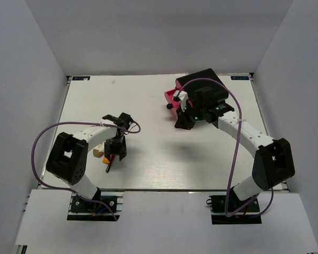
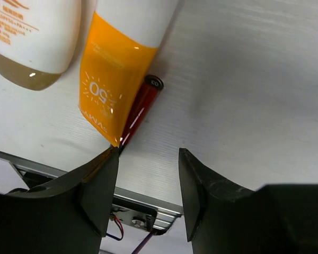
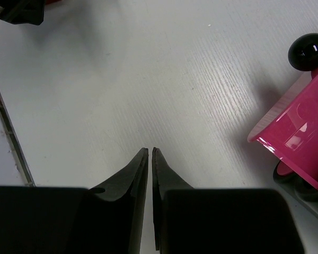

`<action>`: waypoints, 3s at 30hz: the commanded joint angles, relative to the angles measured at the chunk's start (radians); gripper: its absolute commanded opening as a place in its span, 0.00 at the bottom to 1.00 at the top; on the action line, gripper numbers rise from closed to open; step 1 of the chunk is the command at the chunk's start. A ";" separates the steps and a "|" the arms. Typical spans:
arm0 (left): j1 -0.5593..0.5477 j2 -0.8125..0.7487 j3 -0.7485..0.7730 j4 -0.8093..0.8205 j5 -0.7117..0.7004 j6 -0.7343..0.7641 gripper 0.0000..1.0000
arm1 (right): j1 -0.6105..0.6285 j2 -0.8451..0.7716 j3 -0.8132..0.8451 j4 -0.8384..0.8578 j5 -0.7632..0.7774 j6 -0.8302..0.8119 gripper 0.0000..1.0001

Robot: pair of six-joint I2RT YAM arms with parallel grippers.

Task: Organize the makeup

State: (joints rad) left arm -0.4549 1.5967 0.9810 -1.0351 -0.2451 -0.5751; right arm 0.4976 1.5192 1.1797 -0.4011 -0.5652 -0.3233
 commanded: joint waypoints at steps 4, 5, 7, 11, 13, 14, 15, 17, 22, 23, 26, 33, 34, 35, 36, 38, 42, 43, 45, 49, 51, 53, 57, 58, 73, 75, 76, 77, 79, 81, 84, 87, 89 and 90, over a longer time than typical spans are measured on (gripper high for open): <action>0.038 0.034 0.030 0.029 -0.016 0.050 0.61 | -0.005 -0.010 -0.012 0.021 0.007 -0.005 0.13; 0.050 0.035 0.030 0.033 -0.014 0.055 0.62 | -0.002 -0.008 -0.011 0.021 0.007 -0.005 0.13; 0.059 0.045 0.028 0.044 -0.005 0.072 0.62 | -0.005 -0.008 -0.014 0.021 0.010 -0.006 0.13; 0.068 0.040 0.035 0.047 0.015 0.081 0.58 | -0.005 -0.010 -0.015 0.018 0.019 -0.005 0.13; 0.068 0.023 0.036 0.043 0.033 0.081 0.55 | -0.005 -0.010 -0.014 0.021 0.019 -0.005 0.13; 0.068 0.022 0.032 0.040 0.038 0.081 0.55 | -0.004 -0.010 -0.015 0.021 0.018 -0.005 0.13; 0.077 0.022 0.025 0.040 0.041 0.078 0.54 | -0.004 -0.008 -0.015 0.019 0.019 -0.003 0.13; 0.078 0.035 0.021 0.041 0.061 0.081 0.54 | -0.005 -0.007 -0.015 0.022 0.014 0.000 0.13; 0.078 0.080 0.016 0.043 0.076 0.080 0.55 | -0.007 -0.005 -0.005 0.018 0.017 -0.003 0.13; 0.078 0.088 0.015 0.044 0.079 0.080 0.58 | -0.005 -0.004 -0.005 0.016 0.018 -0.006 0.13; 0.087 0.092 0.013 0.047 0.075 0.078 0.66 | -0.007 -0.008 -0.009 0.016 0.018 -0.007 0.13; 0.087 0.123 0.012 0.059 0.101 0.092 0.66 | -0.007 -0.013 -0.015 0.018 0.021 -0.003 0.13; 0.087 0.126 0.010 0.061 0.108 0.093 0.64 | -0.008 -0.014 -0.015 0.018 0.021 -0.003 0.13; 0.087 0.124 0.005 0.066 0.127 0.093 0.63 | -0.008 -0.013 -0.017 0.018 0.022 -0.005 0.13; 0.087 0.126 0.001 0.067 0.135 0.093 0.62 | -0.005 -0.013 -0.017 0.018 0.022 -0.005 0.13; 0.078 0.129 -0.011 0.078 0.154 0.092 0.58 | -0.004 -0.011 -0.017 0.019 0.018 -0.003 0.13; 0.068 0.134 -0.041 0.098 0.201 0.078 0.55 | -0.005 -0.007 -0.012 0.021 0.016 -0.002 0.13; 0.068 0.132 -0.053 0.102 0.217 0.075 0.55 | -0.005 -0.007 -0.011 0.021 0.018 -0.002 0.13; 0.068 0.132 -0.062 0.116 0.231 0.070 0.55 | -0.008 -0.005 -0.009 0.021 0.018 -0.002 0.13; 0.068 0.141 -0.074 0.130 0.278 0.070 0.54 | -0.007 -0.005 -0.008 0.019 0.018 -0.002 0.13; 0.068 0.147 -0.084 0.139 0.282 0.070 0.51 | -0.005 -0.004 -0.008 0.021 0.018 -0.002 0.13; 0.068 0.154 -0.087 0.148 0.283 0.070 0.48 | -0.007 -0.007 -0.008 0.021 0.016 -0.002 0.12; 0.068 0.157 -0.088 0.167 0.279 0.067 0.34 | -0.008 -0.008 -0.009 0.018 0.018 -0.002 0.12; 0.068 0.155 -0.090 0.178 0.277 0.066 0.31 | -0.007 -0.008 -0.009 0.016 0.019 -0.003 0.12; 0.068 -0.010 0.066 0.322 0.395 0.066 0.00 | -0.010 -0.025 -0.009 0.011 0.051 -0.016 0.63; 0.068 -0.026 0.096 0.348 0.431 0.064 0.00 | -0.011 -0.033 -0.009 0.010 0.059 -0.028 0.61; 0.068 -0.029 0.128 0.377 0.478 0.066 0.00 | -0.017 -0.043 -0.006 0.008 0.057 -0.031 0.54; 0.068 -0.032 0.148 0.394 0.496 0.066 0.00 | -0.016 -0.050 -0.005 0.004 0.056 -0.040 0.35; 0.068 -0.021 0.189 0.450 0.573 0.057 0.00 | -0.027 -0.076 -0.002 0.014 0.060 -0.043 0.10; 0.059 0.012 0.254 0.512 0.645 0.031 0.00 | -0.039 -0.106 -0.005 0.028 0.082 -0.042 0.00; 0.059 0.092 0.350 0.576 0.701 -0.005 0.00 | -0.045 -0.134 0.000 0.065 0.149 -0.025 0.00; 0.059 0.161 0.418 0.696 0.759 -0.066 0.00 | -0.062 -0.157 0.015 0.106 0.240 0.004 0.00; 0.059 0.190 0.444 0.748 0.799 -0.121 0.00 | -0.083 -0.169 0.018 0.131 0.281 0.015 0.00; 0.050 0.218 0.471 0.804 0.809 -0.140 0.00 | -0.086 -0.177 0.018 0.149 0.315 0.021 0.00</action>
State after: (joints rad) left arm -0.3931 1.7782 1.3968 -0.3798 0.4671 -0.6350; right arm 0.4332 1.3746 1.1671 -0.3332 -0.3592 -0.3298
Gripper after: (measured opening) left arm 0.276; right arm 0.014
